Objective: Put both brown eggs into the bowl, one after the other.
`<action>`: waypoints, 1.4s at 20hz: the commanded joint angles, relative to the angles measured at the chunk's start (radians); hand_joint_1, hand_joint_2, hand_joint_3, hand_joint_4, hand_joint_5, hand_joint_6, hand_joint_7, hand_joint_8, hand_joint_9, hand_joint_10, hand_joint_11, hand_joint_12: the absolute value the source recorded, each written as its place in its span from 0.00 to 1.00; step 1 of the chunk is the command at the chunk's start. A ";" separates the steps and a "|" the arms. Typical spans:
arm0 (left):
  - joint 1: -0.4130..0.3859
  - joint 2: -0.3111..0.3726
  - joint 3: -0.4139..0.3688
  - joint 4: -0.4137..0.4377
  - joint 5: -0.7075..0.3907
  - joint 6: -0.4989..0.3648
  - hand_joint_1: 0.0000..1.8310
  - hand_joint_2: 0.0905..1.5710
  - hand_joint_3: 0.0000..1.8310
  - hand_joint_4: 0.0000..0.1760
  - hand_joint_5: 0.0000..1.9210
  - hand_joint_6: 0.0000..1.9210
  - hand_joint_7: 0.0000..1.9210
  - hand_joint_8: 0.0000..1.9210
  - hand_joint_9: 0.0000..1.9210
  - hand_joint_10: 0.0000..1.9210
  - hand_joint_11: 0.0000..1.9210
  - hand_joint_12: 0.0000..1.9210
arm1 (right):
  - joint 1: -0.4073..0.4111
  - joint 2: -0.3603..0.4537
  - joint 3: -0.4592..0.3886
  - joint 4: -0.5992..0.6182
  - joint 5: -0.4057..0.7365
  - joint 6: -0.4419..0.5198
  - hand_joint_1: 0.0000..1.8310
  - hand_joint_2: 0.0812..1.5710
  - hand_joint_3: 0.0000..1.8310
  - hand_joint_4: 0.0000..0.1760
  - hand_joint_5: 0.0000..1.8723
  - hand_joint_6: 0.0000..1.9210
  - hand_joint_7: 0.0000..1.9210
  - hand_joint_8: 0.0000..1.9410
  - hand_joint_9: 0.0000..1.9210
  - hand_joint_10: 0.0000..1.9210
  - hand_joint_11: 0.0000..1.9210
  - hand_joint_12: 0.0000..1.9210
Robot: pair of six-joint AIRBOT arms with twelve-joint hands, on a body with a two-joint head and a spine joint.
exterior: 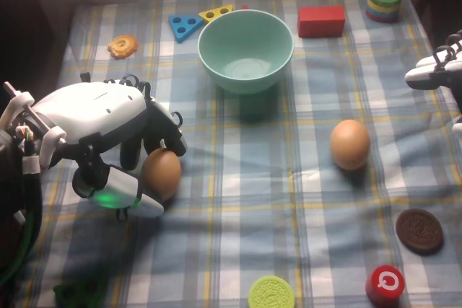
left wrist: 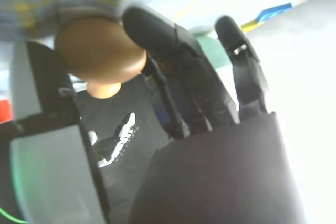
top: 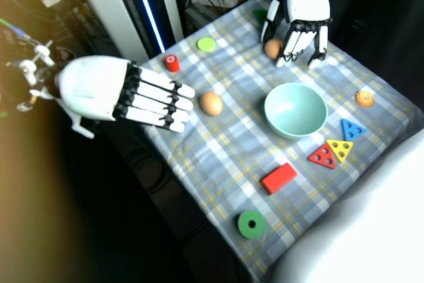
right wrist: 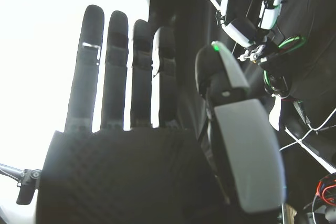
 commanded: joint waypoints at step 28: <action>-0.393 -0.302 0.360 -0.064 0.063 -0.001 0.60 0.76 0.00 0.38 0.40 0.68 0.47 0.49 0.47 0.01 0.03 0.41 | -0.003 -0.020 0.017 0.031 0.114 0.006 0.34 0.86 0.00 0.00 0.34 0.00 0.36 0.00 0.34 0.00 0.24 0.25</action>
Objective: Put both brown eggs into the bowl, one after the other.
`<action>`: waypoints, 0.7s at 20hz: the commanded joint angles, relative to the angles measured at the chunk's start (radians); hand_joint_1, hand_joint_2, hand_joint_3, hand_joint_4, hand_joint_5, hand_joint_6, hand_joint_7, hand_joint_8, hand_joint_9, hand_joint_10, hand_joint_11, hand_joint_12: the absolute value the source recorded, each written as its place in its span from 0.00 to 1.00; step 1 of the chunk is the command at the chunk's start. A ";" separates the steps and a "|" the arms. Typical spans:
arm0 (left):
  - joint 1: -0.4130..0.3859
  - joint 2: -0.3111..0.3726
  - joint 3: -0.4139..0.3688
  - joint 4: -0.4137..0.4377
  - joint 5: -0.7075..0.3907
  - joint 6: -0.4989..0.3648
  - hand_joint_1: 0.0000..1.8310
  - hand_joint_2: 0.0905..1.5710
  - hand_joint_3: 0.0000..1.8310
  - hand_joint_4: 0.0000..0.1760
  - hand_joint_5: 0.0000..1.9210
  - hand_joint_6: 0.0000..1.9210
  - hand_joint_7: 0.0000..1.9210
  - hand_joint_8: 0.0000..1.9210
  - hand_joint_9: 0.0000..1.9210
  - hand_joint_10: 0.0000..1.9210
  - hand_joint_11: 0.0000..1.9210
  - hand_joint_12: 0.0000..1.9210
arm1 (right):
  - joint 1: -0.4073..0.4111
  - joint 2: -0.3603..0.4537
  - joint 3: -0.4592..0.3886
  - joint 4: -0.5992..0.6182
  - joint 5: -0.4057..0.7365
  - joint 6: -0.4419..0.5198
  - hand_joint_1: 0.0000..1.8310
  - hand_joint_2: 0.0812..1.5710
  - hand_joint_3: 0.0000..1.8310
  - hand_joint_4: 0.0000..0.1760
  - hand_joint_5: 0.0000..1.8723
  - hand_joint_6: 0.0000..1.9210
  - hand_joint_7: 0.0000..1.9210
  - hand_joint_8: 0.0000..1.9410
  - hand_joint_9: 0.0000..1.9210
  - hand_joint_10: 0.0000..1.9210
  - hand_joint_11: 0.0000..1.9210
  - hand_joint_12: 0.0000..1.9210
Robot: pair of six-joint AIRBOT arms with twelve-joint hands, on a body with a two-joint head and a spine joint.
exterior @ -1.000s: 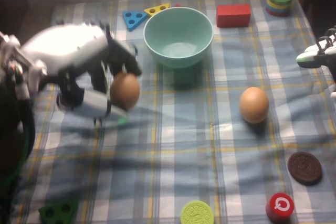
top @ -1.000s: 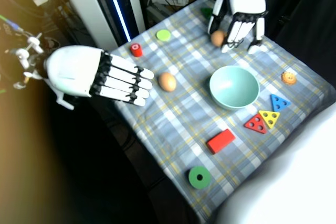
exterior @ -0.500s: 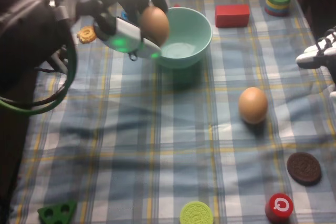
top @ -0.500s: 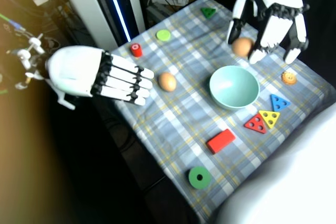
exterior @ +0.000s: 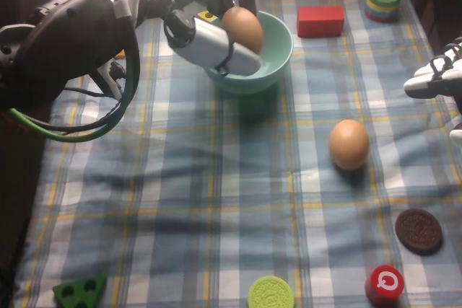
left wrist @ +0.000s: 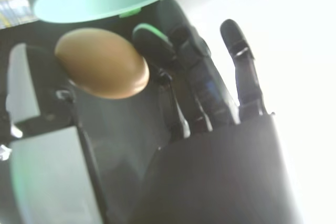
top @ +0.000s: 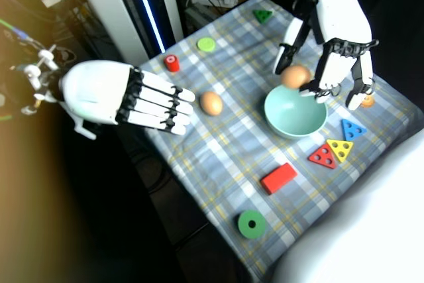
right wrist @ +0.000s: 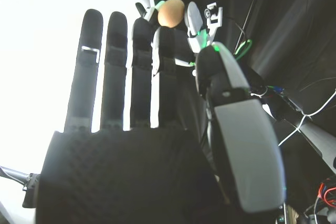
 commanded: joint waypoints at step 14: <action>-0.005 -0.002 -0.002 0.016 -0.098 -0.003 0.55 0.70 0.00 1.00 0.48 0.55 0.51 0.01 0.49 0.01 0.09 0.56 | 0.003 0.001 0.005 0.026 0.119 0.007 0.35 0.85 0.00 0.00 0.33 0.00 0.36 0.00 0.35 0.00 0.25 0.26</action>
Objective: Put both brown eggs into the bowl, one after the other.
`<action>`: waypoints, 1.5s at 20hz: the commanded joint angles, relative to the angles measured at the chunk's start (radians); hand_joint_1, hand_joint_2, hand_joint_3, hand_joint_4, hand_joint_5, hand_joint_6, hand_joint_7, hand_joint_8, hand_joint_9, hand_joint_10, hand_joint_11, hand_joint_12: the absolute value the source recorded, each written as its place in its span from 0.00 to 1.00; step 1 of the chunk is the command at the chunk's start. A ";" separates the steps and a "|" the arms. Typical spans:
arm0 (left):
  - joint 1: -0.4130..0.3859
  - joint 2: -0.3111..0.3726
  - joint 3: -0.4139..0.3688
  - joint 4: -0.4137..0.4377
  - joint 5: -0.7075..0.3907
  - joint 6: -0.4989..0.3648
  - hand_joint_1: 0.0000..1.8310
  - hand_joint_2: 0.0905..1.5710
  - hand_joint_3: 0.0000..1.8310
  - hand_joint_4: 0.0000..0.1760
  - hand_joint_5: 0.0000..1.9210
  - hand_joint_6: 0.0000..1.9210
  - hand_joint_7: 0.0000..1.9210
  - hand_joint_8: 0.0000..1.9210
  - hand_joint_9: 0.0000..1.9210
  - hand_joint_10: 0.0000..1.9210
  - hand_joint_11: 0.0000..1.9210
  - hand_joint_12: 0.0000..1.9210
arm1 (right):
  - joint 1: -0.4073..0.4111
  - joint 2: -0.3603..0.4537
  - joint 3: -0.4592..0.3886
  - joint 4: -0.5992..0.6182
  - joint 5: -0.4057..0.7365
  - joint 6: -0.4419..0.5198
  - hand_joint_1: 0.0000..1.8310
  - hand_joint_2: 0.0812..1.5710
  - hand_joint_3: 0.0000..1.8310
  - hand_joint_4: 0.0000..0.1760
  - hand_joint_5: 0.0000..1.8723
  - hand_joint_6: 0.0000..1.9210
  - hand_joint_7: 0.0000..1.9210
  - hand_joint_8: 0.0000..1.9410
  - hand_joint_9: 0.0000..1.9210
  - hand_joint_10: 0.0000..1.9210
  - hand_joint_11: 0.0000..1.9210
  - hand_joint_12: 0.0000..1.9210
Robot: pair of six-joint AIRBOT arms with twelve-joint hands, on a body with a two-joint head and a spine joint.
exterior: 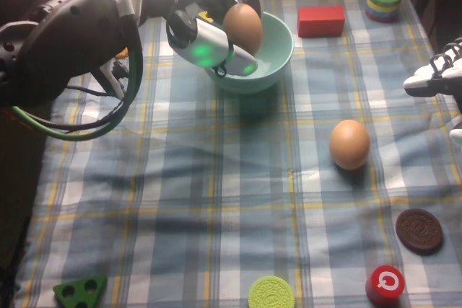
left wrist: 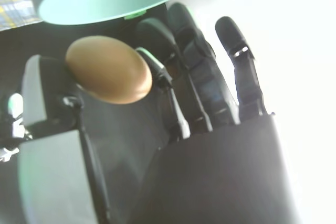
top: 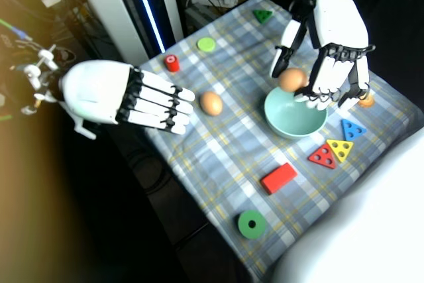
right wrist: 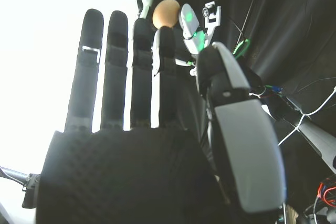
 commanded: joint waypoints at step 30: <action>0.282 0.316 -0.361 0.214 -0.766 -0.470 0.48 0.59 0.00 0.21 0.31 0.00 0.30 0.00 0.30 0.00 0.00 0.64 | 0.090 -0.044 0.036 -0.044 0.045 0.012 0.41 0.69 0.00 0.00 0.32 0.00 0.34 0.00 0.34 0.00 0.24 0.26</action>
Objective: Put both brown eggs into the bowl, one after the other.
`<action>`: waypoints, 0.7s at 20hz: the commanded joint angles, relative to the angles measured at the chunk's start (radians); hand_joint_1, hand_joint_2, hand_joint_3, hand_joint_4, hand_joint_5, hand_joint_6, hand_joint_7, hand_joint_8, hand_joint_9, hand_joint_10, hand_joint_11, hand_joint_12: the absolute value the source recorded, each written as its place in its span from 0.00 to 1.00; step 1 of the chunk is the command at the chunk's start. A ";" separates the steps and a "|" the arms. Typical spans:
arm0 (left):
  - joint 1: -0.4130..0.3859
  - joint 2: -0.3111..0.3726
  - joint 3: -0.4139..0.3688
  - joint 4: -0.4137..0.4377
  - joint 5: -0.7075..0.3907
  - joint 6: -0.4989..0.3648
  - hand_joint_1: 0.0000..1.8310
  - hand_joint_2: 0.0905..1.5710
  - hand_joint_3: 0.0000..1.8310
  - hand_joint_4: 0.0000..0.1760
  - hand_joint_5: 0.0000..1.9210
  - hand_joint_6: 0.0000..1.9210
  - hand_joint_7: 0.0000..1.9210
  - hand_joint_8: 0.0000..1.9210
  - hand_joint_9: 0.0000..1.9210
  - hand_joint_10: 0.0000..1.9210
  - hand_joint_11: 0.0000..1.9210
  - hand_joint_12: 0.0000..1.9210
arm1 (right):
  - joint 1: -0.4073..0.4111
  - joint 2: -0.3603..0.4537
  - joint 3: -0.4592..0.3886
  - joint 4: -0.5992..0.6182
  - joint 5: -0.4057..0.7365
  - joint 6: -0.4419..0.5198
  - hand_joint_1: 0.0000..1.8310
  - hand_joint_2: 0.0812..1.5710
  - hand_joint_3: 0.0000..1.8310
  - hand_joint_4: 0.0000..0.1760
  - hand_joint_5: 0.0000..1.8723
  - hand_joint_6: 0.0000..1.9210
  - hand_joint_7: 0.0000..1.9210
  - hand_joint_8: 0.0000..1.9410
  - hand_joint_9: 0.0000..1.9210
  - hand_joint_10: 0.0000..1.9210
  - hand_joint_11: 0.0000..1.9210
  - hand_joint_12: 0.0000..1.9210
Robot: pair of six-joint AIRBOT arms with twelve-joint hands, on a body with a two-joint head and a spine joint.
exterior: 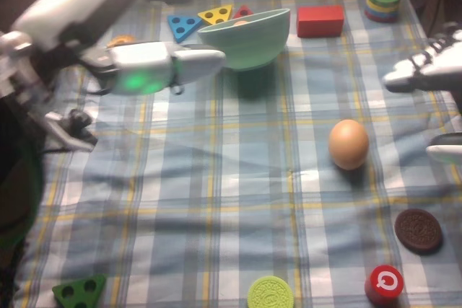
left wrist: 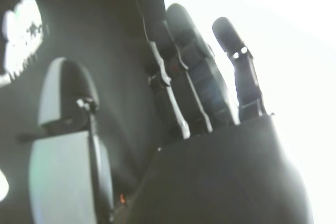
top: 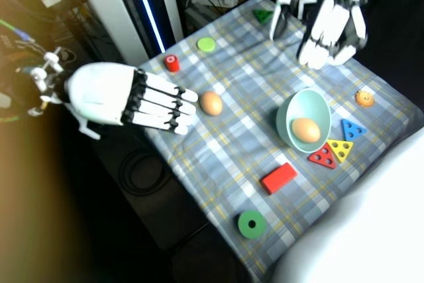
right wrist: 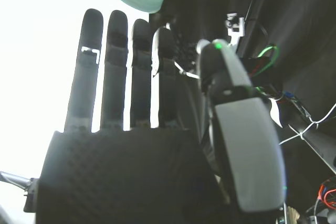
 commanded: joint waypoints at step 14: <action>0.217 0.090 -0.011 0.022 -0.405 -0.480 0.53 0.52 0.00 0.54 0.21 0.00 0.22 0.00 0.23 0.00 0.00 0.57 | 0.229 -0.133 0.142 -0.292 -0.234 0.155 0.62 0.55 0.00 0.35 0.26 0.00 0.35 0.00 0.38 0.31 0.29 0.76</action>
